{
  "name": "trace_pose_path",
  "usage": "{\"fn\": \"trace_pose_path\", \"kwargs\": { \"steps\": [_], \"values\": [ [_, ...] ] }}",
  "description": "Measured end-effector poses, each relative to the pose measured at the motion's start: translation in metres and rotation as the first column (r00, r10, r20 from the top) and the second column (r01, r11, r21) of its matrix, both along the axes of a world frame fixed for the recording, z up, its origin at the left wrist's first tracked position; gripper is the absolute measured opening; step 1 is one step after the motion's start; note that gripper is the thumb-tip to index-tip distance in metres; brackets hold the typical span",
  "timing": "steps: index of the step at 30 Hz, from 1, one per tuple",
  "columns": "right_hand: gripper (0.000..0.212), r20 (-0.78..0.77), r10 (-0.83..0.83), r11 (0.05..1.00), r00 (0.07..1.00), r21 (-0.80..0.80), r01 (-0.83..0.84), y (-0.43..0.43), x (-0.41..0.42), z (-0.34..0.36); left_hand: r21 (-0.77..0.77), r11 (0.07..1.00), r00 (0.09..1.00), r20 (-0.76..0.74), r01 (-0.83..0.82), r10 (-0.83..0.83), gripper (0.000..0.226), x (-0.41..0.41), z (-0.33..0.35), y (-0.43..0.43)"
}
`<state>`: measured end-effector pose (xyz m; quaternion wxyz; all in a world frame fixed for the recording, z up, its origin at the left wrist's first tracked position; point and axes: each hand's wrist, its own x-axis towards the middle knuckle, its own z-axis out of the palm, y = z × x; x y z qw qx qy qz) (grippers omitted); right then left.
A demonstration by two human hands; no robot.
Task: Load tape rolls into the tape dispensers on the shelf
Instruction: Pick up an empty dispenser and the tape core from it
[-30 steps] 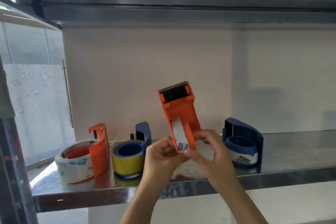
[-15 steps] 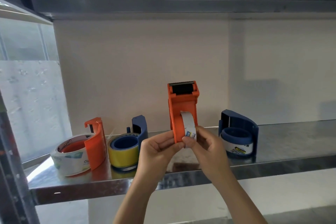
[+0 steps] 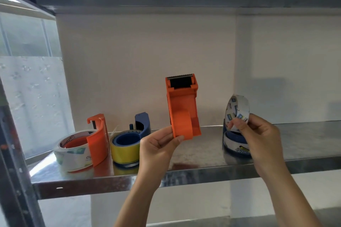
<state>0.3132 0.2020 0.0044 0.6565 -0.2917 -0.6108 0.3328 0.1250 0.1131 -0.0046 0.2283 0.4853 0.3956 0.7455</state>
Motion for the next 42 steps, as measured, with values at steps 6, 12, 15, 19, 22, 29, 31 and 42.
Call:
{"fn": "trace_pose_path", "kwargs": {
  "steps": [6, 12, 15, 19, 22, 29, 31, 42],
  "values": [
    [0.009, 0.05, -0.03, 0.999, 0.998, -0.01, 0.03, 0.002, -0.007, -0.004, 0.002, 1.0, 1.0, -0.019, 0.013, -0.013, 0.028, -0.001, 0.0, 0.001],
    [0.01, -0.005, 0.037, 0.999, 0.999, 0.011, -0.037, -0.005, -0.015, 0.0, 0.034, 0.97, 0.96, 0.137, 0.24, -0.243, 0.024, -0.01, 0.0, -0.001],
    [0.015, -0.054, 0.137, 0.991, 0.989, 0.004, -0.137, -0.01, -0.021, 0.004, 0.115, 0.863, 0.829, 0.241, 0.492, -0.505, 0.045, -0.012, 0.0, -0.004],
    [0.017, -0.008, 0.301, 0.954, 0.954, 0.023, -0.3, -0.019, -0.032, 0.007, 0.192, 0.764, 0.709, 0.286, 0.616, -0.644, 0.042, -0.006, 0.009, -0.007],
    [0.021, -0.018, 0.336, 0.941, 0.942, 0.038, -0.335, -0.023, -0.039, 0.007, 0.166, 0.805, 0.737, 0.329, 0.57, -0.59, 0.033, -0.009, 0.018, -0.007],
    [0.011, 0.062, 0.21, 0.977, 0.976, 0.012, -0.212, -0.018, -0.046, 0.003, 0.01, 0.892, 0.859, 0.265, 0.451, -0.437, 0.05, -0.023, 0.019, -0.005],
    [0.014, 0.099, 0.183, 0.983, 0.978, 0.004, -0.184, -0.016, -0.045, 0.002, -0.062, 0.907, 0.896, 0.196, 0.416, -0.397, 0.046, -0.025, 0.018, -0.002],
    [0.036, 0.49, -0.065, 0.997, 0.87, 0.065, 0.038, 0.004, -0.047, -0.012, -0.479, 0.878, 0.964, -0.228, 0.012, -0.137, 0.019, -0.017, 0.001, 0.011]
  ]
}}
